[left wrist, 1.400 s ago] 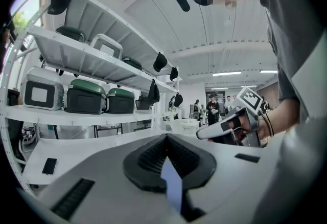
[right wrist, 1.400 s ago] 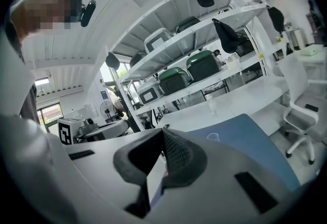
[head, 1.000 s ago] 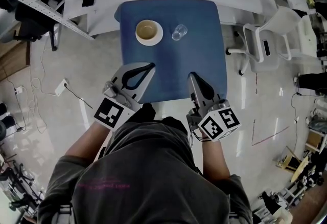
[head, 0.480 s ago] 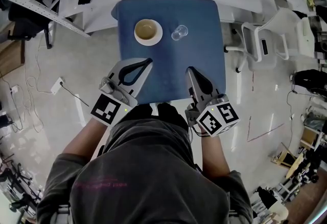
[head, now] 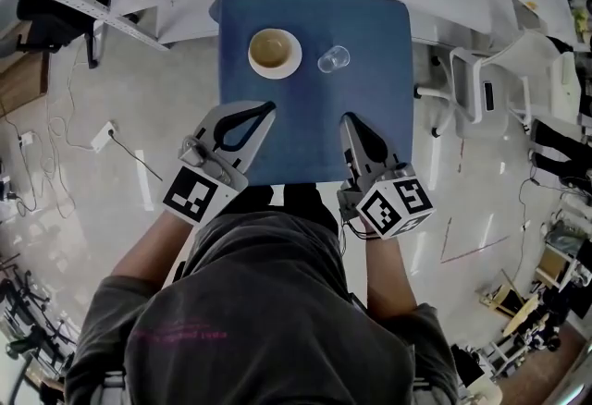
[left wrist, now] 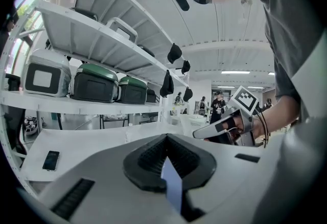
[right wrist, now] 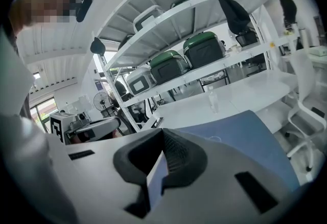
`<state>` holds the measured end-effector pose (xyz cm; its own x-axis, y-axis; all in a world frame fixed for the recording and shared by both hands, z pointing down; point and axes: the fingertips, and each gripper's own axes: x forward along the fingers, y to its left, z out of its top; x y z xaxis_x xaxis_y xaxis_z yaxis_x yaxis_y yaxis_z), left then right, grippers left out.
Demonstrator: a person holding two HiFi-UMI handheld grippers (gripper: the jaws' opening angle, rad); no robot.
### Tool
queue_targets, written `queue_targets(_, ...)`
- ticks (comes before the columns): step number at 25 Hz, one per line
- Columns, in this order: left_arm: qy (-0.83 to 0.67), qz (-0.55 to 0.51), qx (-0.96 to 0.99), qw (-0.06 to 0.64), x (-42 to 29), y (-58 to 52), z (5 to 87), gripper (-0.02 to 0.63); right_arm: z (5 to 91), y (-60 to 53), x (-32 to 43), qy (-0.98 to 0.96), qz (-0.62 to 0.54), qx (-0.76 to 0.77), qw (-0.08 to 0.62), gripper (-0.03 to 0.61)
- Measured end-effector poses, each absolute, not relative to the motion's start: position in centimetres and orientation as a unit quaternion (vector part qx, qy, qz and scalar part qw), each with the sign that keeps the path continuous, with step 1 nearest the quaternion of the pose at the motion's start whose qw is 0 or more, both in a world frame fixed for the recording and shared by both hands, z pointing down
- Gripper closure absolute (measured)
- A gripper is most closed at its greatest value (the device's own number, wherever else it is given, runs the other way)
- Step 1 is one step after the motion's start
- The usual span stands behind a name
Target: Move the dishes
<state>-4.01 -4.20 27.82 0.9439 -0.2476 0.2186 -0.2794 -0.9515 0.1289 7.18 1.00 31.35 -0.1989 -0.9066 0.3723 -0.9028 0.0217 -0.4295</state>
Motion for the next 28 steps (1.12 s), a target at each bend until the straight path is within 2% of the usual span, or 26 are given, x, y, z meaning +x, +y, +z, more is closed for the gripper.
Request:
queue_targets(14, -0.203, 0.134, 0.964, 0.106, 0.2, -4.9, 31.1, 0.612, 35.7, -2.5, 11.9, 0.756, -0.306, -0.576, -0.055, 0.575)
queue_targets(28, -0.270, 0.155, 0.942, 0.126, 1.3, -5.7, 33.6, 0.612, 41.0, -6.3, 13.9, 0.780, -0.295, -0.537, -0.131, 0.571)
